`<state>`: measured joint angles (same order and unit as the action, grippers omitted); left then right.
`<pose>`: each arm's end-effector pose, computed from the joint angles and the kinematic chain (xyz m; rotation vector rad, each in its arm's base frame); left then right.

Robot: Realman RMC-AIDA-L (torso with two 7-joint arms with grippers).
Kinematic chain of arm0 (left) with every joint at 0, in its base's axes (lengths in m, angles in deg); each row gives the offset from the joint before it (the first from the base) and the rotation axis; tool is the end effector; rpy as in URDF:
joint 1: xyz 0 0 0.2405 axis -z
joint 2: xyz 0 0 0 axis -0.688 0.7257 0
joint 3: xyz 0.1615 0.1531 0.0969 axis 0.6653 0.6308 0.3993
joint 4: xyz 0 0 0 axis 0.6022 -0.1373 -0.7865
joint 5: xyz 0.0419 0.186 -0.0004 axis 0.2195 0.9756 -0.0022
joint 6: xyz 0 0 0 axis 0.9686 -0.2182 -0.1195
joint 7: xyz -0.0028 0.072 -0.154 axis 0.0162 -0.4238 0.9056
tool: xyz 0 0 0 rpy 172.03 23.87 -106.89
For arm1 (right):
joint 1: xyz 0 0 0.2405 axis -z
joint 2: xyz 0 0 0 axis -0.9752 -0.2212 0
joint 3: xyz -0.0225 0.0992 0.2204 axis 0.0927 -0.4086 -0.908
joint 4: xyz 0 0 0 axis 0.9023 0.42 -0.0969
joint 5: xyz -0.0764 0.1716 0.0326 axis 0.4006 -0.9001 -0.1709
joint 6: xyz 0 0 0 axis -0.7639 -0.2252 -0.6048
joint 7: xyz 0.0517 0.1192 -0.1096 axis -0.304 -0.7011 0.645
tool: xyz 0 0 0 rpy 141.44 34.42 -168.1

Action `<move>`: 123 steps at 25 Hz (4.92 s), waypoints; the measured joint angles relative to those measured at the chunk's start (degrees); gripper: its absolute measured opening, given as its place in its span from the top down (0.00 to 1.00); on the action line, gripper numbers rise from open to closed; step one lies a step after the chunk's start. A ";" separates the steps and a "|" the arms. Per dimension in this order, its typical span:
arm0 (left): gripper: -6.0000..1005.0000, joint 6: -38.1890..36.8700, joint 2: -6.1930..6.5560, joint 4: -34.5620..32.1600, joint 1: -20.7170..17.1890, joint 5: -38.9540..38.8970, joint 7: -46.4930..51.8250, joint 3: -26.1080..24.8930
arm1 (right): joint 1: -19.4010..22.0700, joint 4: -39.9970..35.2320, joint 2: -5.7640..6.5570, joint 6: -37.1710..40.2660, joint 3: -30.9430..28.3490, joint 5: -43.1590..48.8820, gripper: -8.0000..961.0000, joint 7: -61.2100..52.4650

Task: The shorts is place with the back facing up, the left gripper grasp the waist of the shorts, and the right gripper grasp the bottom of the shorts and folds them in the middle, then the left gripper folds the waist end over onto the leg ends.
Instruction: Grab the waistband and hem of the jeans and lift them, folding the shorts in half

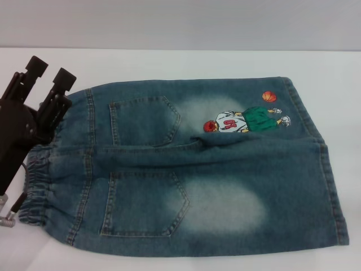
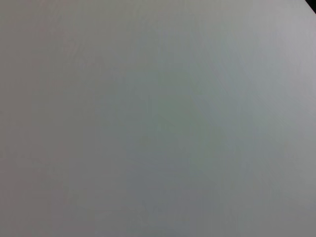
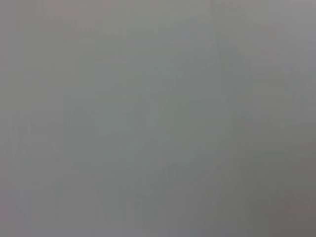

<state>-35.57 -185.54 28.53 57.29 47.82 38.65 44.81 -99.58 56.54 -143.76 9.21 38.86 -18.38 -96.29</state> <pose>-0.2367 0.2516 0.0165 -1.7838 -0.4450 -1.4638 0.3837 0.2943 0.0988 -0.9819 0.6344 0.6297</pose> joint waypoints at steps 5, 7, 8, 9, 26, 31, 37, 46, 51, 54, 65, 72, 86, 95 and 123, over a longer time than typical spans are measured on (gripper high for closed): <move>0.31 0.08 0.00 0.00 0.28 -0.07 -0.18 -0.13 | -0.25 -0.06 0.05 -0.17 0.00 0.00 0.45 0.00; 0.31 0.10 0.00 0.00 0.47 -0.08 -0.26 -0.22 | -0.28 -0.08 0.06 -0.22 0.00 0.00 0.45 0.00; 0.31 0.13 0.00 0.00 0.53 -0.09 -0.32 -0.27 | -0.29 -0.08 0.07 -0.22 0.00 0.00 0.45 0.00; 0.31 0.18 0.01 0.00 0.58 -0.10 -0.38 -0.30 | -0.32 -0.08 0.08 -0.22 0.00 0.00 0.45 0.00; 0.31 2.56 0.49 0.08 1.92 -0.10 1.63 -0.63 | -0.58 -0.08 0.09 -0.29 0.00 0.00 0.45 -0.72; 0.31 3.10 0.69 0.04 2.08 -0.14 2.86 -0.71 | -0.82 0.04 0.09 -0.29 0.00 0.00 0.45 -0.82; 0.31 3.10 0.79 0.00 2.41 -0.19 2.89 -0.75 | -1.02 0.26 0.09 -0.29 0.13 0.18 0.45 -0.85; 0.31 3.45 0.80 0.32 2.86 -0.20 2.44 -0.83 | -1.32 0.51 0.00 -0.80 0.50 0.43 0.45 -0.88; 0.31 3.58 0.80 0.37 2.88 -0.19 2.42 -1.79 | -1.57 0.66 -0.07 -1.74 0.32 0.45 0.45 -0.88; 0.31 3.60 0.80 0.38 2.88 -0.19 2.41 -2.07 | -1.65 0.84 -0.09 -1.89 0.18 0.45 0.45 -0.88; 0.31 4.33 1.03 0.62 4.58 0.30 2.79 -1.99 | -1.81 0.92 -0.09 -3.23 0.23 0.45 0.45 -0.88; 0.31 7.27 1.95 0.59 7.63 0.77 7.49 -1.58 | -1.90 0.89 -0.09 -3.49 0.07 0.44 0.45 -0.88; 0.31 11.08 16.09 -1.92 20.84 23.39 47.04 -5.04 | -2.14 0.97 0.00 -5.72 0.69 0.53 0.45 -1.28; 0.31 6.85 21.39 -16.46 16.89 64.73 75.86 -33.19 | -1.81 0.68 0.04 -7.24 0.79 0.67 0.45 -0.84; 0.33 2.32 17.72 -24.69 6.97 115.23 94.26 -61.23 | -1.99 -1.20 0.17 -10.92 1.32 0.89 0.45 0.97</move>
<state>-33.25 -167.83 3.85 64.26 163.05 132.91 -16.42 -101.56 55.34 -143.58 -1.71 40.18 -17.49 -95.32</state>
